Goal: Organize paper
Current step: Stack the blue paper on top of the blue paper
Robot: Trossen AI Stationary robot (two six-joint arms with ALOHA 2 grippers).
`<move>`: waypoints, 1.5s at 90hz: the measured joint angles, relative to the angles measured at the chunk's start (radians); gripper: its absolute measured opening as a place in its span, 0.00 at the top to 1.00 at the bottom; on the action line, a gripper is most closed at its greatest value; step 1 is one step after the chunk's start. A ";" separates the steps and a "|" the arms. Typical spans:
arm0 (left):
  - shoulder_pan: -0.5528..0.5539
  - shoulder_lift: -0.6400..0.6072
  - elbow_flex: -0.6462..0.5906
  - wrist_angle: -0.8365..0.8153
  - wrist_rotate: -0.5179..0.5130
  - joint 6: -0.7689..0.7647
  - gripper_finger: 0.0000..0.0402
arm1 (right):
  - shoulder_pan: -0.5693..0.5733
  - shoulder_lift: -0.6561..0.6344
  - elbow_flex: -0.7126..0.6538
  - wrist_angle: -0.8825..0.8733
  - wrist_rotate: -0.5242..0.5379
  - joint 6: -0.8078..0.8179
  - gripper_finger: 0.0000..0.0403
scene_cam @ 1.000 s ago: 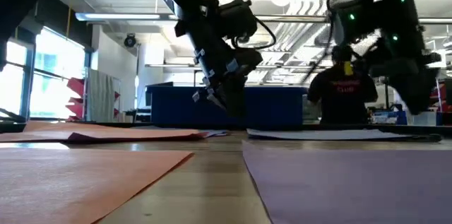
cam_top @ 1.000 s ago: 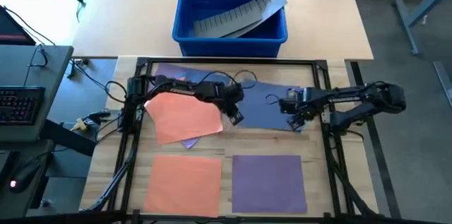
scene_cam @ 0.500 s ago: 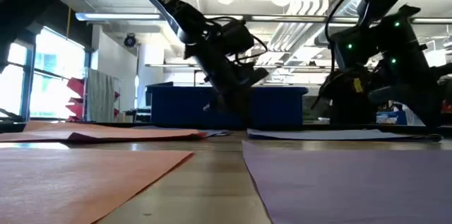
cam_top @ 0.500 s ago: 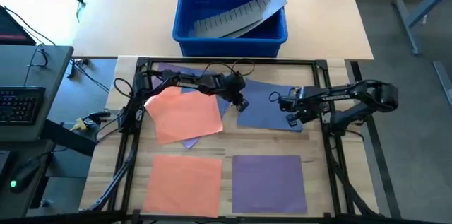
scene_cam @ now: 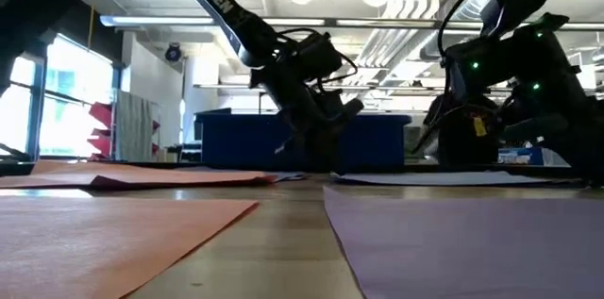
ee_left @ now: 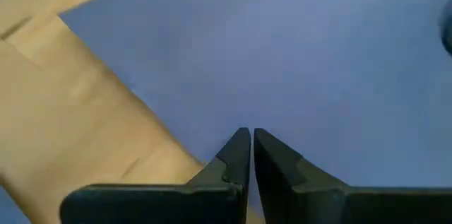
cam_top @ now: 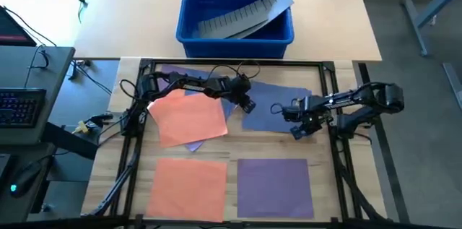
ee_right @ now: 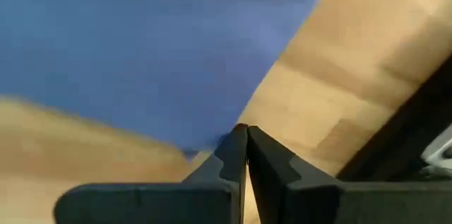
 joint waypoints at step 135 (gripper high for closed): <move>-0.016 -0.077 0.046 -0.102 -0.050 0.064 1.00 | 0.216 -0.058 0.051 0.040 0.023 0.157 1.00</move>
